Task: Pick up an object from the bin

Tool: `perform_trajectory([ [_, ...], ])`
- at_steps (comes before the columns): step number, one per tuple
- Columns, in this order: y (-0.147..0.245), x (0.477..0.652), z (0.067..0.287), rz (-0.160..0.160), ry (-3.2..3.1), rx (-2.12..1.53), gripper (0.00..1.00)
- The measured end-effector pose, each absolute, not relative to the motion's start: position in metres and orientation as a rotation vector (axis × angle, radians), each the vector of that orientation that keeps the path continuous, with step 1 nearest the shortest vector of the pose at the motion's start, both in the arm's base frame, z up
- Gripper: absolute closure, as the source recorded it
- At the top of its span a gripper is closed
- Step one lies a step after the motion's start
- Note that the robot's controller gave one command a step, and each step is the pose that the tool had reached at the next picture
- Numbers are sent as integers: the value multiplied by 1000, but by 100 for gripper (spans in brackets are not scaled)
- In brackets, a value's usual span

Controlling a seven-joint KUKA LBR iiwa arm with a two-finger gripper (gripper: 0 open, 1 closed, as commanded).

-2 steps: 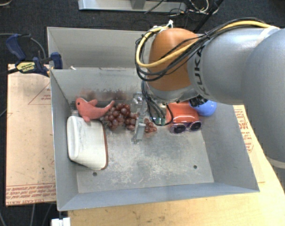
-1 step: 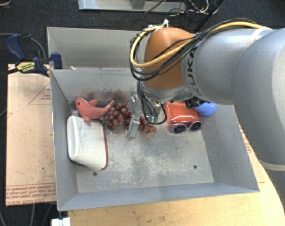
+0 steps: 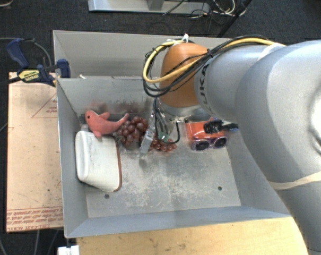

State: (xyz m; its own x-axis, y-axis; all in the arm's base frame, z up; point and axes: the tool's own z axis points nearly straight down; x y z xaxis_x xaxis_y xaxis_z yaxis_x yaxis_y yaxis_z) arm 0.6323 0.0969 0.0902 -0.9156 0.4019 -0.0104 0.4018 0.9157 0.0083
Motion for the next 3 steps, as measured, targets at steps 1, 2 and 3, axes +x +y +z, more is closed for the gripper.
perform_trajectory([
  [1,97,627,71,11,3046,742,100],
  [2,96,626,70,10,3047,742,100],
  [3,96,625,73,8,3050,743,100],
])
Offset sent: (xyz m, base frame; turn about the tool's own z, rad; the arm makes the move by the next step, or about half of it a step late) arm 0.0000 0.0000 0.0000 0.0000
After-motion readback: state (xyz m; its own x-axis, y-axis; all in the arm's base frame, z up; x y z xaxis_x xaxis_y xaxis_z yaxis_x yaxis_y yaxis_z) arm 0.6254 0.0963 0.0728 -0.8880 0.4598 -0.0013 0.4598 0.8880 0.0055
